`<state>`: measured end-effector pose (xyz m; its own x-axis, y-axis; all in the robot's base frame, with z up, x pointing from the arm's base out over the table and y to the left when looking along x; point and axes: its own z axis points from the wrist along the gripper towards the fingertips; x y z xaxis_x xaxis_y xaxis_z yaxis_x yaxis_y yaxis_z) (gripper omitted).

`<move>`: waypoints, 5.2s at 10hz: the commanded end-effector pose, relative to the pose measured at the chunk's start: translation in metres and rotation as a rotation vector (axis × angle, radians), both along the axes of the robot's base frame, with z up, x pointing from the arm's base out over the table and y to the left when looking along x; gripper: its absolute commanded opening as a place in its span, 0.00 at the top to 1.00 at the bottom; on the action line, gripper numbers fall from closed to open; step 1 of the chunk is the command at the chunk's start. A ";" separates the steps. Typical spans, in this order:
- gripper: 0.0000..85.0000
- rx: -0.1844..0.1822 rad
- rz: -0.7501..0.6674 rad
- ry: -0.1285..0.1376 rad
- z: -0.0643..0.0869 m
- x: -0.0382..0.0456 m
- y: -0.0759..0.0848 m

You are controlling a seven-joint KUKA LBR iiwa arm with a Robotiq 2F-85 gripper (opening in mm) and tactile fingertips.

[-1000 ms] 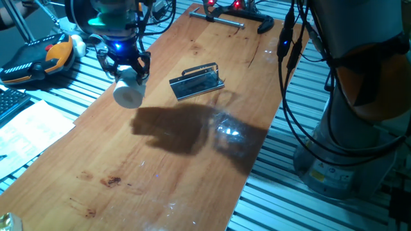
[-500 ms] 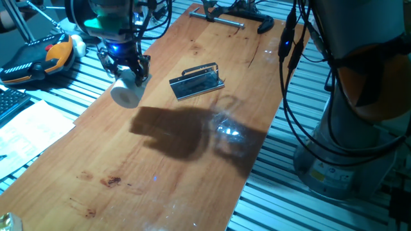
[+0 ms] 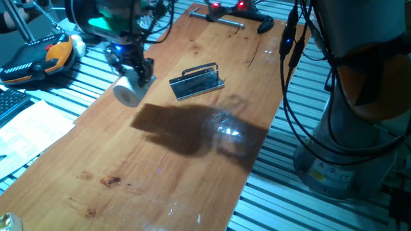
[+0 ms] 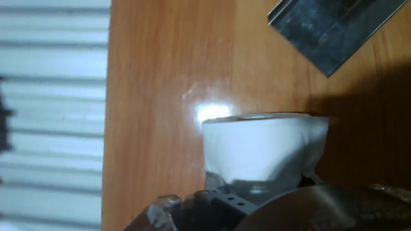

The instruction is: Put the toilet paper on its holder

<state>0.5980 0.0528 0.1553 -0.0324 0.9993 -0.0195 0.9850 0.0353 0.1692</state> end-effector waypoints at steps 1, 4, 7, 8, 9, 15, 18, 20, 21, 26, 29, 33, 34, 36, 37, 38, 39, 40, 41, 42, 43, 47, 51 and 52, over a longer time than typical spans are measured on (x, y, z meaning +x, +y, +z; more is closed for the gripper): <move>0.34 0.000 -0.303 -0.008 -0.005 -0.0031 -0.012; 0.34 0.018 -0.294 -0.047 -0.023 -0.0200 -0.044; 0.35 0.022 -0.311 -0.060 -0.031 -0.0325 -0.062; 0.35 0.025 -0.320 -0.071 -0.032 -0.0368 -0.069; 0.35 0.027 -0.316 -0.078 -0.033 -0.0414 -0.077; 0.35 0.044 -0.338 -0.120 -0.042 -0.0460 -0.097; 0.35 0.047 -0.332 -0.118 -0.040 -0.0455 -0.099; 0.35 0.053 -0.337 -0.117 -0.039 -0.0453 -0.101; 0.35 0.053 -0.344 -0.119 -0.040 -0.0459 -0.100; 0.35 0.064 -0.346 -0.113 -0.039 -0.0518 -0.108; 0.35 0.076 -0.370 -0.123 -0.038 -0.0562 -0.119; 0.35 0.035 -0.440 -0.154 -0.038 -0.0642 -0.131; 0.36 0.015 -0.459 -0.159 -0.039 -0.0657 -0.132; 0.36 -0.015 -0.493 -0.162 -0.040 -0.0687 -0.135; 0.37 -0.002 -0.487 -0.157 -0.040 -0.0699 -0.136; 0.38 -0.001 -0.482 -0.153 -0.040 -0.0691 -0.135; 0.40 -0.004 -0.481 -0.154 -0.039 -0.0680 -0.135; 0.41 -0.011 -0.483 -0.151 -0.038 -0.0665 -0.134; 0.41 -0.027 -0.502 -0.139 -0.037 -0.0642 -0.133; 0.42 -0.041 -0.522 -0.123 -0.037 -0.0636 -0.133; 0.42 -0.045 -0.537 -0.115 -0.037 -0.0636 -0.133; 0.42 -0.074 -0.570 -0.073 -0.037 -0.0636 -0.133; 0.43 -0.089 -0.583 -0.046 -0.037 -0.0636 -0.133; 0.43 -0.102 -0.600 -0.039 -0.037 -0.0636 -0.133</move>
<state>0.5345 -0.0804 0.1182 0.5437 0.8319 -0.1105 0.8282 -0.5107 0.2308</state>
